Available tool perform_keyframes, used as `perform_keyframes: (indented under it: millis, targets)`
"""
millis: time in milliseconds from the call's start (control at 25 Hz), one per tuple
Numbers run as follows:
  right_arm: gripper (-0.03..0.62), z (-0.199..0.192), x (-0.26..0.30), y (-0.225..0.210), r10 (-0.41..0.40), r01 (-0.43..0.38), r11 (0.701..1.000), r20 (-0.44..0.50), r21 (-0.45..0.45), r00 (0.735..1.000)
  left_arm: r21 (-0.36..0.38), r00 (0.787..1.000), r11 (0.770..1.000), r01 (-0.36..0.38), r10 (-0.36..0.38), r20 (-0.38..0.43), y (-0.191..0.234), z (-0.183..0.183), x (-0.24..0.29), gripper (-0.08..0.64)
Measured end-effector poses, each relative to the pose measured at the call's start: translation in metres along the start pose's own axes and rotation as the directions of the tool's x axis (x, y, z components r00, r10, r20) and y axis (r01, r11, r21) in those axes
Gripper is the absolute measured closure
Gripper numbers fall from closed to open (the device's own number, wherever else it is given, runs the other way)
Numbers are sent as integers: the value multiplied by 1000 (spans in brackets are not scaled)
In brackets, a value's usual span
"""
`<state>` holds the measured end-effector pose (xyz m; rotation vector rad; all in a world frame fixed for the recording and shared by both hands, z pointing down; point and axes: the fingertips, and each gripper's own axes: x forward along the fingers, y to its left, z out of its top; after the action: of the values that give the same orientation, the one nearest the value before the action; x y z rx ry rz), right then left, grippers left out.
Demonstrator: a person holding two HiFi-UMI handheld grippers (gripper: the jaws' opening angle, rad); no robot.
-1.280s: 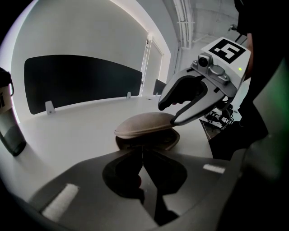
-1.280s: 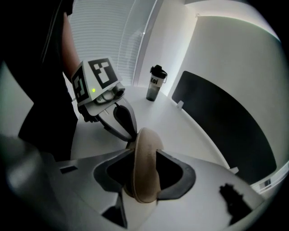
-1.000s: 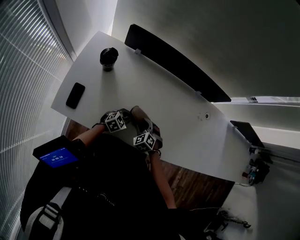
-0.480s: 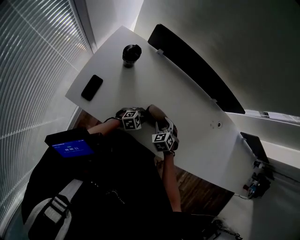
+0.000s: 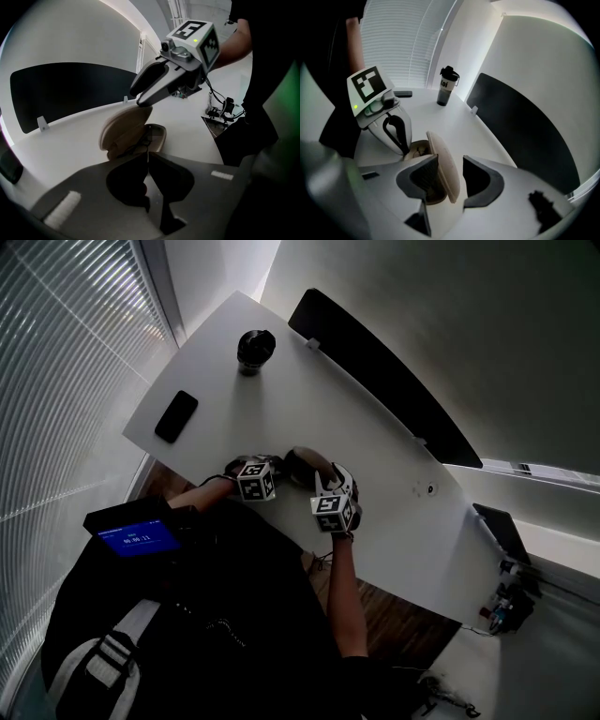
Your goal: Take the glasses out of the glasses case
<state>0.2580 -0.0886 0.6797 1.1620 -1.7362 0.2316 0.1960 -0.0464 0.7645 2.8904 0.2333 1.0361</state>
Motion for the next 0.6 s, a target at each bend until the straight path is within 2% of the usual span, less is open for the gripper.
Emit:
perform_keyframes:
  millis: [200, 360, 480, 600]
  targets:
    - [425, 5, 12, -35, -21, 21, 1000, -4, 7, 1000, -2, 1000, 1000, 0, 0, 5, 0, 2, 1, 543]
    - [426, 6, 28, -54, 6, -5, 999, -36, 34, 999, -9, 1000, 1000, 4, -4, 4, -1, 2, 1, 543]
    - [426, -10, 46, -68, 34, -28, 996, -76, 80, 997, -24, 1000, 1000, 12, -12, 6, -1, 1, 1, 543]
    - [426, -29, 57, -69, 67, -58, 996, -139, 69, 988, -39, 1000, 999, 15, -14, 9, 0, 0, 0, 541]
